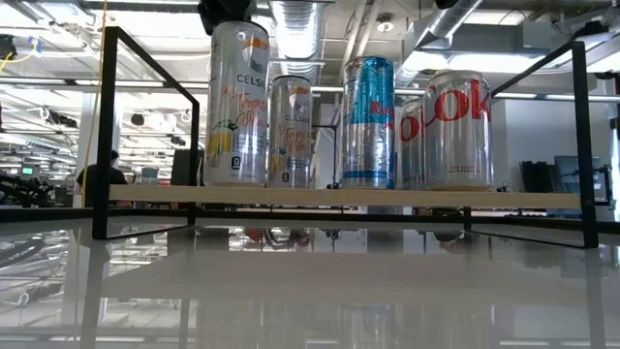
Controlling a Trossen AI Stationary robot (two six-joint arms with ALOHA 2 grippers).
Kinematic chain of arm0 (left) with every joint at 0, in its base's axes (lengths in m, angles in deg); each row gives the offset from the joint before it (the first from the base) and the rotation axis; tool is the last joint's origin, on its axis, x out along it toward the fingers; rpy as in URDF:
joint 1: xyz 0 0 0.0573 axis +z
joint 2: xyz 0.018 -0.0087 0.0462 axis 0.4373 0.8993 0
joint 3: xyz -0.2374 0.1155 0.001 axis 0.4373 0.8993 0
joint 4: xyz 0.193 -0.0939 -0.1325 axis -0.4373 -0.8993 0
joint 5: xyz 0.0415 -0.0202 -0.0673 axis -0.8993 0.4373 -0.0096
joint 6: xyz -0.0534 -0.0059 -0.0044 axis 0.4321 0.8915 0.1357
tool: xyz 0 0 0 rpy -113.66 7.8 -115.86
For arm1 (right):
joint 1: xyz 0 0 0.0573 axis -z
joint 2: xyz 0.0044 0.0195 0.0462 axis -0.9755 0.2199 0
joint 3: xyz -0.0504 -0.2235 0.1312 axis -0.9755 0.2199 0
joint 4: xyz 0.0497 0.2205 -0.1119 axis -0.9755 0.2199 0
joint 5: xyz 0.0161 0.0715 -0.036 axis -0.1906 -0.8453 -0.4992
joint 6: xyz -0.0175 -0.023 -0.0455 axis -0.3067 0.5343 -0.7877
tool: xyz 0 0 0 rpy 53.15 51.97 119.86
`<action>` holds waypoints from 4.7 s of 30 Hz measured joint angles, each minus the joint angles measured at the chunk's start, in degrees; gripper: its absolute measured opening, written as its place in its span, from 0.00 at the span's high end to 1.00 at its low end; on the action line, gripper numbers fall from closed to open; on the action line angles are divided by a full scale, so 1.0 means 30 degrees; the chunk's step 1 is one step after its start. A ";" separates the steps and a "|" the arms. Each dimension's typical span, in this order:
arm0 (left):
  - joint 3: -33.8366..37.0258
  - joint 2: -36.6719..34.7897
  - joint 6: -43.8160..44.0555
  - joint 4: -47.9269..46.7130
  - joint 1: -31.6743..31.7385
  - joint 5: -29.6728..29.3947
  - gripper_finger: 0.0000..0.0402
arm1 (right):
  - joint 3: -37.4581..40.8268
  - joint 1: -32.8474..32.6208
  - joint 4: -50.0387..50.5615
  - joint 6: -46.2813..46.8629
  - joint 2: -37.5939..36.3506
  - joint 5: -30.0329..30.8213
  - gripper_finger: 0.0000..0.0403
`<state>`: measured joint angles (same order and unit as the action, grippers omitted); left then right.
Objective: Place canned beverage on shelf
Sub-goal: Put the white yellow soda can on the shelf aligned with the other white yellow soda can
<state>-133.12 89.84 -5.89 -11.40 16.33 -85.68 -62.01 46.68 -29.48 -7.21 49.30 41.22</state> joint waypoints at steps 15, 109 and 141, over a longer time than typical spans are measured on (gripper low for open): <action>0.0001 0.0007 0.2229 0.0035 0.0000 0.0020 0.25 | 0.0000 -0.0003 -0.0131 -0.0007 -0.0007 0.0000 0.93; -0.1133 0.0976 -1.2975 0.1924 0.0736 0.0871 0.38 | -0.0015 -0.0034 0.0087 -0.0027 -0.0015 -0.0036 0.93; -0.0545 0.0933 -1.3913 0.2010 0.0729 0.0875 0.38 | 0.0006 -0.0034 0.0095 -0.0023 -0.0015 -0.0029 0.93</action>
<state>-134.76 92.64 -47.63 -5.38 18.51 -83.05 -61.99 46.58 -29.20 -7.28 49.25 41.14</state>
